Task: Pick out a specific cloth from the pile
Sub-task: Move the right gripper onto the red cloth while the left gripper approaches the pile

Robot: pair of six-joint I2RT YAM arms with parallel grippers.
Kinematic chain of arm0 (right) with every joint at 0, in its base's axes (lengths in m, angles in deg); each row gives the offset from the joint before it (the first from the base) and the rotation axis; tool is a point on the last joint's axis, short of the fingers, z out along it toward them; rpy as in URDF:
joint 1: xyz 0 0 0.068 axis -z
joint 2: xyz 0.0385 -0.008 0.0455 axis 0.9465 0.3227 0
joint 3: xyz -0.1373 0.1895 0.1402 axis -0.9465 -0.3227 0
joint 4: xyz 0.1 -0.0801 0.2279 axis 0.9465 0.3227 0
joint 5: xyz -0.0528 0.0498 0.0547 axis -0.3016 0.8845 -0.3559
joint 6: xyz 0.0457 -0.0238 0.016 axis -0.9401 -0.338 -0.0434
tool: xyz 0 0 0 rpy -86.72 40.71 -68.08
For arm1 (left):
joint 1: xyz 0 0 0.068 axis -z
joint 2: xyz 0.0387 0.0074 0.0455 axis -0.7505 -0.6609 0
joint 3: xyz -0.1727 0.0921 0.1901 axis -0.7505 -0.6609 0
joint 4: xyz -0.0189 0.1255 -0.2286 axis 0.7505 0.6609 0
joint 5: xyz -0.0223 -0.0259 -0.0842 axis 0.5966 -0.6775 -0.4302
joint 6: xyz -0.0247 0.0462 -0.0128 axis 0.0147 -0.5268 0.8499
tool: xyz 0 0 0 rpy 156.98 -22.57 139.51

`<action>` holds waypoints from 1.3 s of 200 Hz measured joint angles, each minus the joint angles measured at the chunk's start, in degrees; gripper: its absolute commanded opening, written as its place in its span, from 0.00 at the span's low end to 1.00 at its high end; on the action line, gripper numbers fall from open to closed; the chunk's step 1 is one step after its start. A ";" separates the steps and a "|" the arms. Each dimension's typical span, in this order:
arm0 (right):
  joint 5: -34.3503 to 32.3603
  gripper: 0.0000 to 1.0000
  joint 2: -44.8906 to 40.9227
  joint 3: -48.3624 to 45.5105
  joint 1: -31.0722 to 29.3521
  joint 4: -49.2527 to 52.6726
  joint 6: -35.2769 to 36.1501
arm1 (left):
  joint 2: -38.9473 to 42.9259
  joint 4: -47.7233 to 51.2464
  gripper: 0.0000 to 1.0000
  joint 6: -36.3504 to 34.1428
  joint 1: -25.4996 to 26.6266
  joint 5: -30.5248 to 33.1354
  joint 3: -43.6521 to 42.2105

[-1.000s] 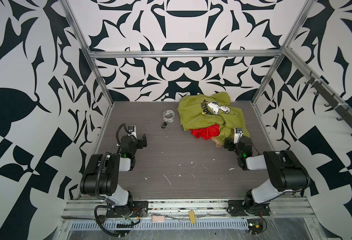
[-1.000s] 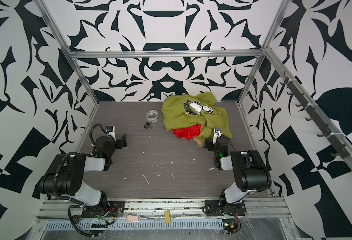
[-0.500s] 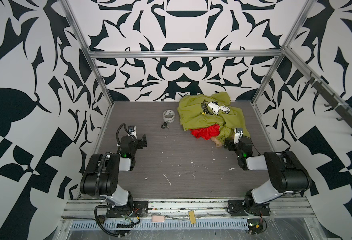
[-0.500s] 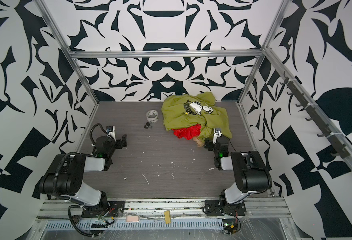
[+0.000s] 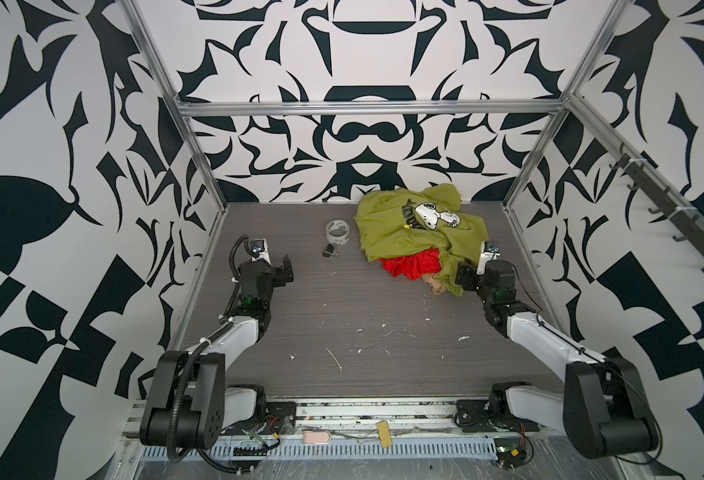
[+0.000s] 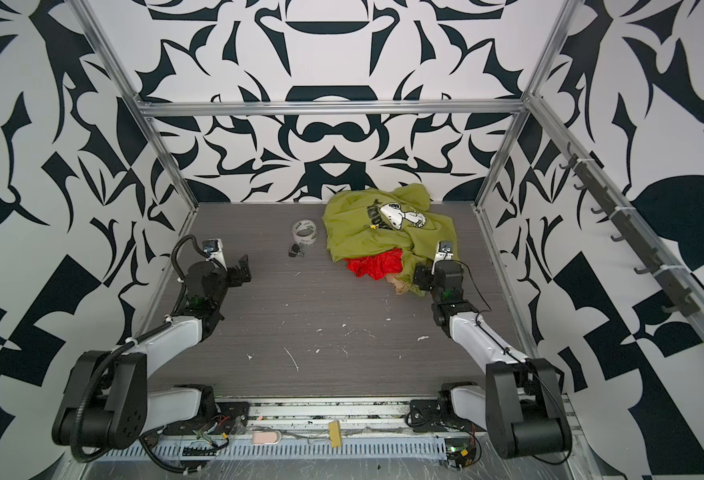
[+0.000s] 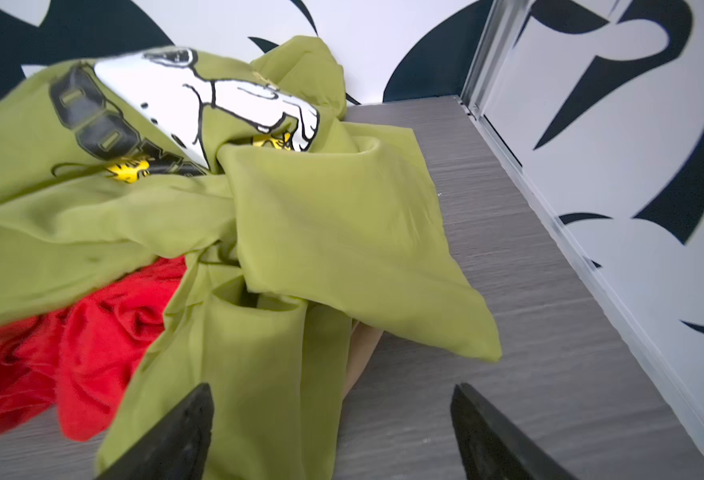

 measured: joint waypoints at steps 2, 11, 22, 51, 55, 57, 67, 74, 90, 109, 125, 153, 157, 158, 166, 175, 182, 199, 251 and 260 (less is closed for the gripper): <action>-0.15 0.91 -0.28 0.44 -0.13 1.03 -0.28 | 0.13 0.48 1.00 0.44 0.02 0.07 0.28; -0.57 0.91 -1.22 2.16 -0.70 4.72 -1.62 | 0.61 3.72 1.00 3.15 0.15 0.07 2.29; -0.83 0.90 -2.05 4.31 -1.68 9.25 -3.26 | 0.48 7.41 1.00 6.08 0.42 -0.17 4.85; -1.55 0.88 -2.38 8.83 -5.84 18.69 -6.69 | -1.36 15.91 1.00 11.93 2.10 -1.79 11.08; -1.75 0.86 -2.29 9.44 -6.86 19.91 -7.04 | -1.75 16.46 1.00 12.46 2.56 -2.12 11.52; -2.01 0.85 -2.25 9.70 -7.30 20.50 -7.17 | -1.92 16.76 1.00 12.76 2.80 -2.27 11.72; -2.49 0.83 -1.79 10.99 -9.44 22.64 -7.74 | -2.62 18.16 1.00 13.94 4.17 -2.99 12.24; -2.82 0.80 -1.09 12.11 -11.13 24.11 -8.07 | -2.99 18.99 1.00 14.58 5.20 -3.61 12.37; -3.06 0.73 1.20 14.84 -13.94 26.36 -8.41 | -4.15 20.50 1.00 15.56 7.52 -5.05 12.74; -2.91 0.66 4.98 18.56 -15.93 28.22 -8.22 | -6.23 22.05 1.00 16.55 9.62 -7.72 14.29; -2.40 0.63 8.92 22.43 -16.52 29.33 -8.24 | -8.26 22.93 1.00 17.40 10.86 -9.81 16.31; -1.40 0.63 14.88 26.62 -16.61 29.03 -8.15 | -10.60 23.04 1.00 19.12 12.66 -12.39 17.97; -1.11 0.63 15.47 26.86 -16.61 29.03 -8.15 | -10.84 23.06 1.00 19.39 12.85 -12.66 18.03; -1.09 0.63 15.58 26.91 -16.61 29.03 -8.13 | -10.86 23.06 1.00 19.45 12.90 -12.72 18.03; -0.61 0.62 16.94 27.41 -16.61 29.03 -8.17 | -11.39 23.04 1.00 19.89 13.35 -13.38 18.14; -0.17 0.63 18.45 28.02 -16.61 29.03 -8.15 | -12.07 22.97 1.00 20.41 13.77 -14.03 18.25; 0.02 0.62 19.63 28.41 -16.61 28.96 -8.15 | -12.52 22.97 1.00 20.72 14.03 -14.47 18.27; 0.22 0.62 21.66 28.74 -16.61 28.70 -8.17 | -13.60 22.99 1.00 21.24 14.51 -15.54 18.32; -0.26 0.63 23.06 28.02 -16.15 27.74 -8.17 | -15.39 22.91 1.00 22.43 15.39 -17.75 19.43; -0.61 0.63 23.06 27.47 -15.96 27.47 -8.17 | -15.87 22.91 1.00 22.62 15.43 -18.23 19.71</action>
